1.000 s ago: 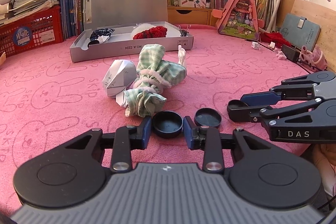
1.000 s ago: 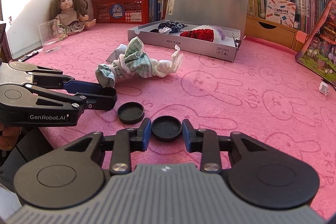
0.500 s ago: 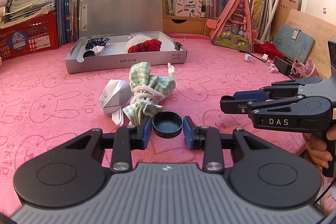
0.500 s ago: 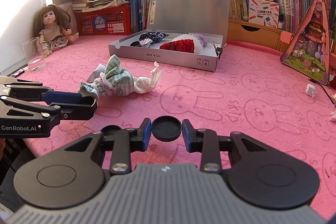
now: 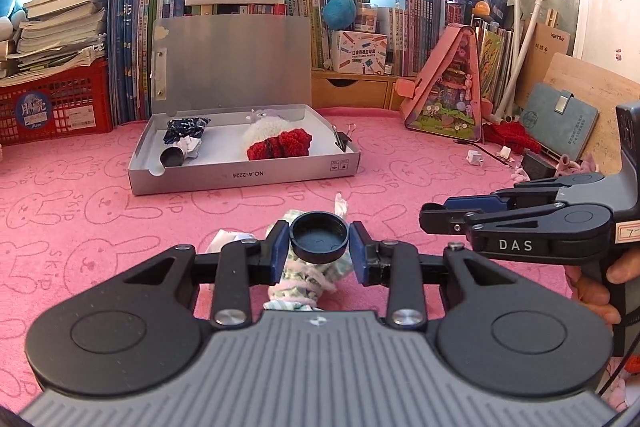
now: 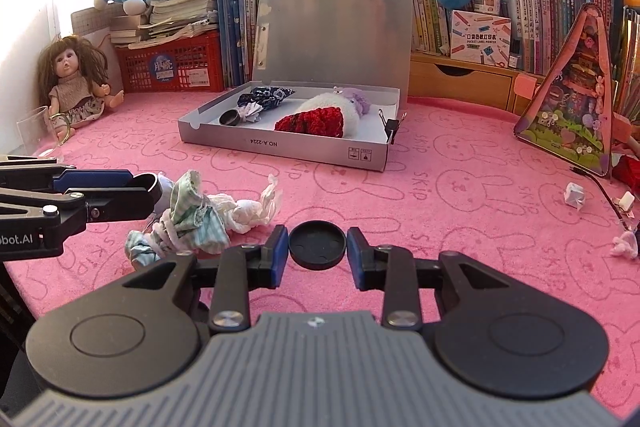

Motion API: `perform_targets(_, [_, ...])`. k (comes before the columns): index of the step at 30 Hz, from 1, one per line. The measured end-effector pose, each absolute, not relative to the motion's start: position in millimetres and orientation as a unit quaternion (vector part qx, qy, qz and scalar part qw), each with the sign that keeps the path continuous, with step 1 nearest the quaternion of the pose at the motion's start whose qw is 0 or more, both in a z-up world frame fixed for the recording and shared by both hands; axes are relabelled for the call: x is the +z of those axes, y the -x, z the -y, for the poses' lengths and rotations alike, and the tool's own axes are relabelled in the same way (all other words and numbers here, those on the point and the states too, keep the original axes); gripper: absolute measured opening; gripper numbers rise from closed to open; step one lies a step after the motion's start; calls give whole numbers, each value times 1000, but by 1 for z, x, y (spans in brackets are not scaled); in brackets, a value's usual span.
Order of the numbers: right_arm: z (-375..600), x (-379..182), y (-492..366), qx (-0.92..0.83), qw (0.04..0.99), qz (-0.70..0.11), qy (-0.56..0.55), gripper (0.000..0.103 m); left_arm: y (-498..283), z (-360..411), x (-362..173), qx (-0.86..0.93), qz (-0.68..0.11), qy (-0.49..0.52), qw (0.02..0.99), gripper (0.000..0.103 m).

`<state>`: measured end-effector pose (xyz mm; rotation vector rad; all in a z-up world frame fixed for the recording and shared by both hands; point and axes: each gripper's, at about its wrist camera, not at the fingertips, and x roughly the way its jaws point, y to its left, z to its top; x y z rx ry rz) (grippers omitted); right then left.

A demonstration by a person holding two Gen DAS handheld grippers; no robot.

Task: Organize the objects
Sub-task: 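Carry both black lids with both grippers into the grey box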

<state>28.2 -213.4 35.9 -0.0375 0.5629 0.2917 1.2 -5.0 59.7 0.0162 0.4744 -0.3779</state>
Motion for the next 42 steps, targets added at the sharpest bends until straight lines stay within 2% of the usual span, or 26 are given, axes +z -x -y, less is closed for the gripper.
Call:
perform_targets(14, [226,62,-86,116,951,-284,-36,36,-92,-27,89,-118,-229,26,966,38])
perform_targets(24, [232,85,-158,114,942,-303,-87,36,-179,-25,108,-91,-226,32,969,38])
perform_targets(32, [225,90,-232,95,935,-325,-107,36,-260,-18,98,-75,-257,53,962,38])
perform_targets(42, [219,70,-307,55,929,-347,-118,36,-335,-6,69,-61,-283,58,955,38])
